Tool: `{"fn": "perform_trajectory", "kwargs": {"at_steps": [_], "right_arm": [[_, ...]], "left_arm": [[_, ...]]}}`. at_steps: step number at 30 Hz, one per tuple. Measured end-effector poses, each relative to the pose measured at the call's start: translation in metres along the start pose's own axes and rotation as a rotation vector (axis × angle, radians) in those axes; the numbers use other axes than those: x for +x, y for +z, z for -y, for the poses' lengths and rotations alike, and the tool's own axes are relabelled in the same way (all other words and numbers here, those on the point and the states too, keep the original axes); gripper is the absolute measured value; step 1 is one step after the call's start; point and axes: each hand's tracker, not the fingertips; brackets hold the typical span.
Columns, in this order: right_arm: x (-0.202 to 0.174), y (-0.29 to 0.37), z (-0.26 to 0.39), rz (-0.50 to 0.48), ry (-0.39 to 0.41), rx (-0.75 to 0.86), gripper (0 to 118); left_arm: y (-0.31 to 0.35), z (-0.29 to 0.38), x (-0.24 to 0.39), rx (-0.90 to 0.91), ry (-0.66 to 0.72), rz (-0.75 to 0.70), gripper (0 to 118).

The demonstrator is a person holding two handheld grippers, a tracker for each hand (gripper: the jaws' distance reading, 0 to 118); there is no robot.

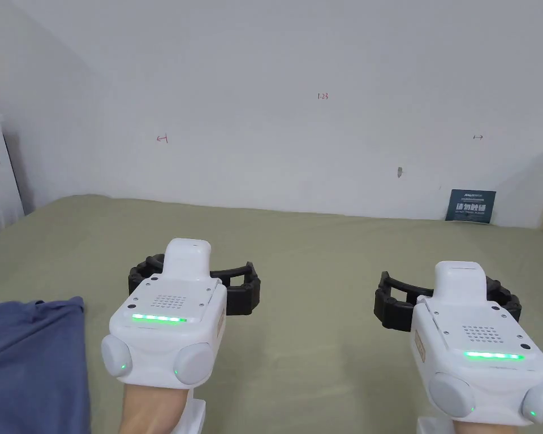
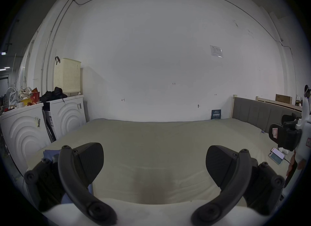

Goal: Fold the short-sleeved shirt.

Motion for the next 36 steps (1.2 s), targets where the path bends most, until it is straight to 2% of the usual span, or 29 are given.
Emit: {"fn": "perform_trajectory", "kwargs": {"at_steps": [17, 25, 29, 36], "right_arm": [[-0.004, 0.0, -0.001, -0.008, 0.01, 0.0, 118], [-0.005, 0.001, 0.001, -0.01, 0.009, -0.002, 118], [-0.005, 0.0, 0.001, -0.008, 0.006, -0.005, 118], [-0.005, 0.0, 0.003, -0.007, 0.008, -0.004, 118]], "left_arm": [[-0.005, 0.002, -0.006, 0.005, -0.007, -0.002, 118], [0.021, -0.011, 0.007, -0.002, -0.005, -0.001, 118], [-0.01, -0.001, -0.011, -0.003, -0.008, 0.0, 118], [0.01, -0.004, 0.004, -0.009, 0.007, -0.003, 118]]}}
